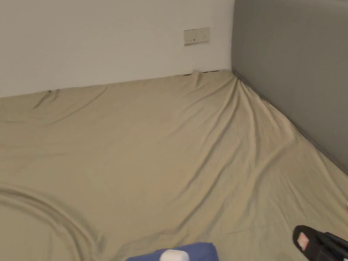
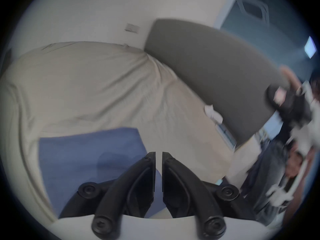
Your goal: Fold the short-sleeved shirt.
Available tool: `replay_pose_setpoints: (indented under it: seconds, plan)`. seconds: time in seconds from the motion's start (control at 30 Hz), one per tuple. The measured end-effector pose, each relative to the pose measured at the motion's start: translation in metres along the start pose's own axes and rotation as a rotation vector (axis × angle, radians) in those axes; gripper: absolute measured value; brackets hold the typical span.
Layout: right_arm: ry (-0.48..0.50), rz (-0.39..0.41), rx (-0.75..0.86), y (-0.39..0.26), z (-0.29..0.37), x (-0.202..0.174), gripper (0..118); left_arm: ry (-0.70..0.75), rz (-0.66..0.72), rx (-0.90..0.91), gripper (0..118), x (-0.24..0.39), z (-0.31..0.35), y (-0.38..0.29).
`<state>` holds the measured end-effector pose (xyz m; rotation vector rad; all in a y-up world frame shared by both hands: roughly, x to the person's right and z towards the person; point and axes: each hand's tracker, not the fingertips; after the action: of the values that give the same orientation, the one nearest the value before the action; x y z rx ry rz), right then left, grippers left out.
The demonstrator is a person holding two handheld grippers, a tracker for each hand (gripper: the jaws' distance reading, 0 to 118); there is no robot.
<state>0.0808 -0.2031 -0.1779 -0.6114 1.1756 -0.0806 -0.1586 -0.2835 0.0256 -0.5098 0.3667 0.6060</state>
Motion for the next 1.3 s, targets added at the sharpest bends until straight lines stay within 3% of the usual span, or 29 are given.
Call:
replay_pose_setpoints:
  seconds: [0.2,0.3,0.4,0.43,0.47,0.5,0.57,0.6,0.7,0.8,0.87,0.93,0.97,1.0,1.03,1.07,1.13,1.3]
  plan:
    - [0.202,0.145,-0.376,-0.030,-0.119,-0.034,6,0.086,0.246,0.134,9,-0.101,0.096,0.006]
    - [0.180,0.199,-0.601,-0.062,-0.177,-0.040,6,0.142,0.332,0.119,9,-0.144,0.122,-0.008]
    - [0.074,0.339,-0.828,-0.099,-0.220,-0.043,6,0.090,0.448,0.102,9,-0.174,0.128,-0.027]
    - [0.090,0.383,-0.834,-0.108,-0.225,-0.043,6,0.061,0.492,0.088,10,-0.182,0.126,-0.032]
    - [0.115,0.428,-0.760,-0.109,-0.223,-0.042,6,0.035,0.521,0.083,17,-0.184,0.121,-0.035]
    - [0.148,0.437,-0.726,-0.101,-0.215,-0.043,6,-0.001,0.539,0.076,40,-0.190,0.114,-0.037]
    - [0.143,0.328,-0.777,-0.094,-0.217,-0.035,6,-0.090,0.587,0.019,108,-0.201,0.091,-0.039]
    - [0.152,0.280,-0.780,-0.095,-0.220,-0.029,6,-0.140,0.618,-0.049,118,-0.205,0.072,-0.040]
    - [0.196,0.184,-0.772,-0.094,-0.222,-0.011,6,-0.323,0.699,-0.153,118,-0.212,0.025,-0.044]
    - [0.228,0.121,-0.740,-0.098,-0.213,-0.004,6,-0.300,0.675,-0.261,118,-0.215,-0.017,-0.050]
    - [0.248,0.053,-0.718,-0.100,-0.211,0.005,6,-0.422,0.746,-0.135,118,-0.211,-0.017,-0.050]
    - [0.254,-0.029,-0.710,-0.102,-0.207,0.007,6,-0.357,0.796,-0.181,115,-0.204,-0.028,-0.052]
    - [0.256,-0.064,-0.701,-0.104,-0.206,0.010,6,-0.338,0.775,-0.187,104,-0.199,-0.031,-0.054]
    - [0.259,-0.083,-0.691,-0.105,-0.203,0.011,6,-0.239,0.708,-0.224,75,-0.192,-0.033,-0.053]
    - [0.258,-0.092,-0.684,-0.102,-0.197,0.008,6,-0.125,0.677,-0.251,40,-0.188,-0.035,-0.053]
    - [0.266,-0.112,-0.675,-0.101,-0.193,0.008,6,-0.125,0.685,-0.244,30,-0.190,-0.035,-0.056]
    - [0.248,-0.118,-0.658,-0.094,-0.183,0.004,6,-0.209,0.776,-0.219,29,-0.193,-0.026,-0.051]
    - [0.250,-0.067,-0.541,-0.057,-0.156,0.001,6,-0.206,0.786,-0.159,25,-0.206,0.028,-0.028]
